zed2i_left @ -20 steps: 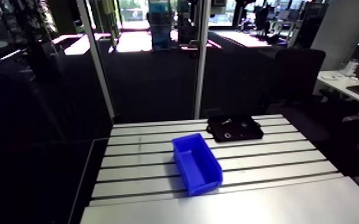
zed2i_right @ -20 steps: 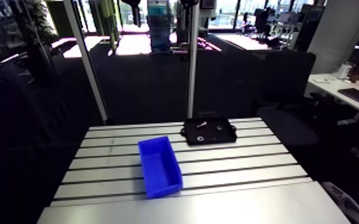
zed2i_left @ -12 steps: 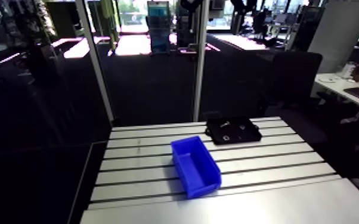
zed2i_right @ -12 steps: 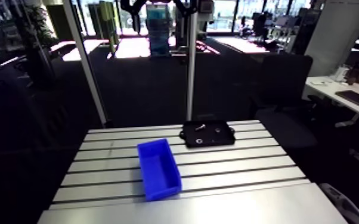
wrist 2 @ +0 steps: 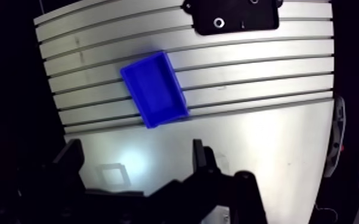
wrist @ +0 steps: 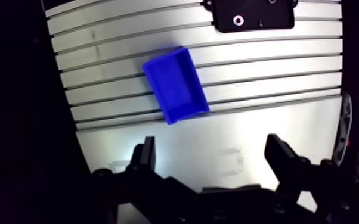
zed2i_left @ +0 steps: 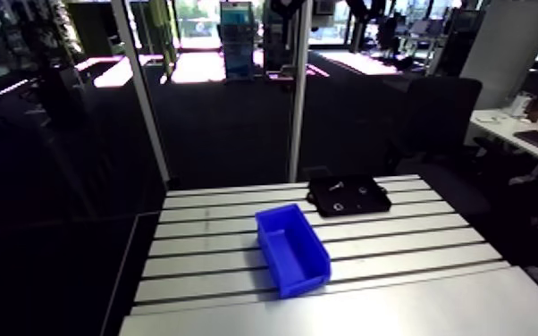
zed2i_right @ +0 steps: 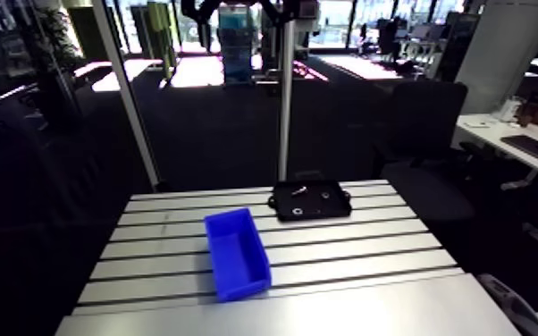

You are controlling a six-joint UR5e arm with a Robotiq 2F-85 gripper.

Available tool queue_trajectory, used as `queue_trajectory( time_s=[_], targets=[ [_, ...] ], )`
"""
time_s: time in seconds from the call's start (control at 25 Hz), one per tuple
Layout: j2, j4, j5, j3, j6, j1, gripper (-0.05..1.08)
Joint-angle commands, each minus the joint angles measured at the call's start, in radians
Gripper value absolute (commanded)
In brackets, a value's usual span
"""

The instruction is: Pick up the M10 bolt from the tray and put it into the blue bin.

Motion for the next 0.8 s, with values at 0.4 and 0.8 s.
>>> queue_trajectory(
  time_s=[0.4, 0.8],
  targets=[
    [0.082, -0.131, 0.002, -0.015, 0.223, 0.0, 0.01],
    [0.174, -0.189, -0.001, -0.024, 0.49, -0.029, 0.01]
  ],
)
